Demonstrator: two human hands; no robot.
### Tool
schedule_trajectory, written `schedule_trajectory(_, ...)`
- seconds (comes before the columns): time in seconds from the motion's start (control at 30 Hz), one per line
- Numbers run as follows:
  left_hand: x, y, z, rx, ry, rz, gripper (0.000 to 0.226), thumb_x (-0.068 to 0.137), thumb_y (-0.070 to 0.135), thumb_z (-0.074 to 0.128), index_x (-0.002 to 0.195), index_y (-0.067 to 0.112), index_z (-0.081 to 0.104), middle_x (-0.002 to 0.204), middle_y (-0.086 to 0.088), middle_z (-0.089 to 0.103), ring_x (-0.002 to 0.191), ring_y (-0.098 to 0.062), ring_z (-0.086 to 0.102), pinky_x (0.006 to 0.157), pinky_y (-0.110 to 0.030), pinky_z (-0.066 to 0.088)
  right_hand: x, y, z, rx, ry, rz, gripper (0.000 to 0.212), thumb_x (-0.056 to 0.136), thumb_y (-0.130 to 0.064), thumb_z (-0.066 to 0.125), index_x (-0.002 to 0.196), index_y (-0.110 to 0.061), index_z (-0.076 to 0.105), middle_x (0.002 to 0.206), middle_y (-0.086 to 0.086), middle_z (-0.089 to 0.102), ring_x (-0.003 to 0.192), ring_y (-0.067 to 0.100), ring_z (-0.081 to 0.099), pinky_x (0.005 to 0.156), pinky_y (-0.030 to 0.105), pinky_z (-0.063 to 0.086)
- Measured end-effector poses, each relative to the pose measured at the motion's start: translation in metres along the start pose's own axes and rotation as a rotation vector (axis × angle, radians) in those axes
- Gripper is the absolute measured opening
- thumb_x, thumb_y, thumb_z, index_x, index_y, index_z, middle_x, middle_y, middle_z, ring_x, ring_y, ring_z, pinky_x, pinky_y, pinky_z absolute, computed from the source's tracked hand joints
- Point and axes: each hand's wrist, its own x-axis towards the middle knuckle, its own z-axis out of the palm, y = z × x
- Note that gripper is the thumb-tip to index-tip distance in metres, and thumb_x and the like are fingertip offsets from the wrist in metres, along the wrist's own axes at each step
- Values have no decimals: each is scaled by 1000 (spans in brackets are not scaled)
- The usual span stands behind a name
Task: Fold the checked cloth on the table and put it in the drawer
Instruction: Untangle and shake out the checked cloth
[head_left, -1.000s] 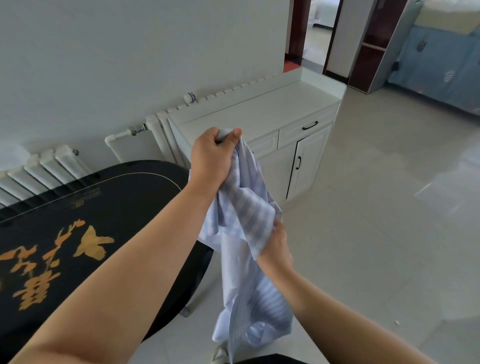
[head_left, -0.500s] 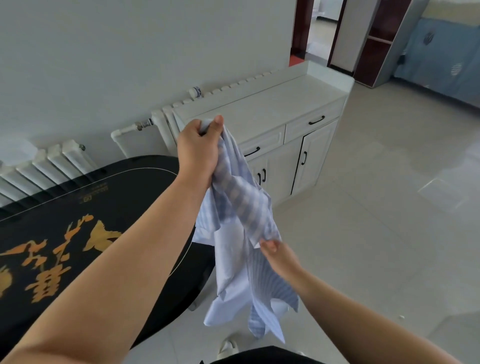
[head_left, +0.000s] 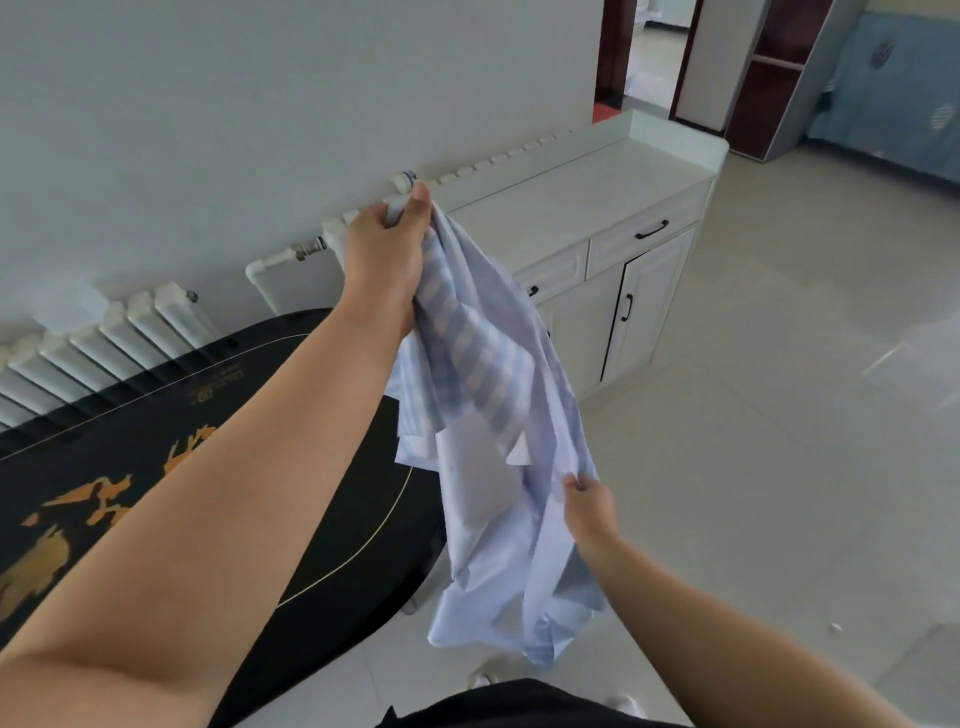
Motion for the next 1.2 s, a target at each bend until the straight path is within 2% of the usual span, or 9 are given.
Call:
schedule_trajectory(0.23,-10,-35,-24,206,-168,5,57,93,41,57,144,26,36,136,0,46,122,-17,49,102,-30,41,-17,-96,-48,94,-210,-77,35,91,-32,58,63,-11,61,60,8,59,52,21,55,56,29,46)
schedule_trajectory(0.37,-45,-54,-13,513,-796,84,83,88,34,66,151,37,12,125,-12,60,94,-11,65,88,-20,48,-50,-175,-77,148,-471,-374,32,94,-30,56,93,-1,68,88,15,68,78,25,63,80,39,53)
schedule_trajectory(0.47,-45,-55,-3,539,-957,137,75,85,23,71,146,33,29,136,-3,53,91,1,58,75,-5,46,-66,-203,-87,5,-577,-497,29,97,-24,52,105,-1,66,96,11,69,83,16,66,81,28,53)
schedule_trajectory(0.57,-30,-57,-1,648,-945,197,33,80,25,75,109,17,63,101,-1,67,91,-13,62,82,-23,49,-72,-200,-93,-75,-554,-507,21,94,-28,56,87,-10,65,71,4,62,58,11,56,55,22,48)
schedule_trajectory(0.7,-22,-76,5,572,-809,186,29,80,28,75,66,10,56,60,1,49,55,-6,43,58,-26,38,-65,-173,-93,-110,-396,-473,26,80,-36,73,91,-19,57,75,1,58,57,11,52,49,23,37)
schedule_trajectory(0.8,-21,-77,11,413,-607,143,31,81,27,73,66,5,57,61,-2,49,57,-13,42,57,-27,36,-59,-132,-85,-1,-414,-354,44,75,-25,78,109,-16,51,96,8,67,81,23,67,60,31,51)
schedule_trajectory(0.9,-13,-66,15,254,-436,25,30,82,27,72,62,15,54,54,5,51,55,-14,44,51,-24,40,-53,-79,-68,-38,-255,-339,26,76,-24,74,89,-20,52,75,0,61,67,14,57,63,29,45)
schedule_trajectory(1.03,-3,-55,15,70,-386,-128,27,83,38,68,88,12,64,86,-10,64,79,-24,60,83,-44,55,-48,-22,-42,-262,-250,-279,39,82,-22,65,59,-20,34,58,-9,35,54,6,32,53,24,28)
schedule_trajectory(1.2,0,-51,13,-85,-392,-269,25,88,36,64,95,12,63,92,-10,70,84,-23,68,78,-34,58,-29,7,-20,-314,-238,-261,26,87,-23,61,65,-26,48,67,-9,49,62,4,45,60,20,36)
